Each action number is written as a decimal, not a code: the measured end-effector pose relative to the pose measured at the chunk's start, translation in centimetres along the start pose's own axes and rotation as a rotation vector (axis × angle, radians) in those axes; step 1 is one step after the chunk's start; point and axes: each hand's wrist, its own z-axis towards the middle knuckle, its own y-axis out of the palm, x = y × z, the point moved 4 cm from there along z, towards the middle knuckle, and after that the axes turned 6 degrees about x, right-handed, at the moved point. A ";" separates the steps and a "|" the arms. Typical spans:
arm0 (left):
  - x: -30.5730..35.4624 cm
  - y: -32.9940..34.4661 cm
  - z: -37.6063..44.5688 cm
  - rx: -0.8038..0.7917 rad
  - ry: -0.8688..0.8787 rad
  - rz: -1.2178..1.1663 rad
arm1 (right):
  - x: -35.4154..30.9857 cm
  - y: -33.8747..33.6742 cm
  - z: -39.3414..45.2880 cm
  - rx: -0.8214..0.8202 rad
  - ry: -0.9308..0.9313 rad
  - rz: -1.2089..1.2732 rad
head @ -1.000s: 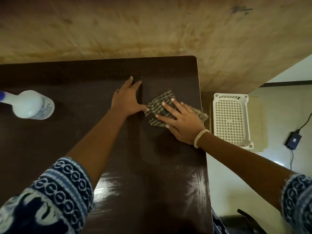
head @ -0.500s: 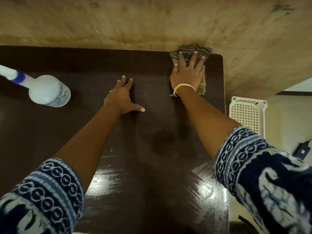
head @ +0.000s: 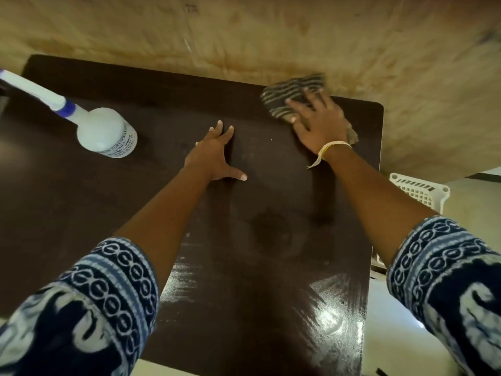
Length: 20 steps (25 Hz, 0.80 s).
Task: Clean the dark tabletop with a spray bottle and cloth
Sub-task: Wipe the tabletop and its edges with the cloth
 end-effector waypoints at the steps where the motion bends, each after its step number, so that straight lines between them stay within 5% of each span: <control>1: -0.1 0.0 0.0 0.000 -0.002 -0.001 | 1.3 -0.3 -0.1 0.028 0.150 -0.001; 9: -0.3 0.1 0.1 -0.016 0.033 -0.001 | -0.7 0.1 -1.6 0.078 0.820 0.015; 16: -5.5 0.1 -6.1 0.198 0.160 -0.026 | -12.1 2.1 -4.9 0.035 0.352 -0.001; 20: -11.6 0.6 -10.8 0.224 0.210 -0.073 | -18.2 2.9 -10.2 0.033 0.264 0.062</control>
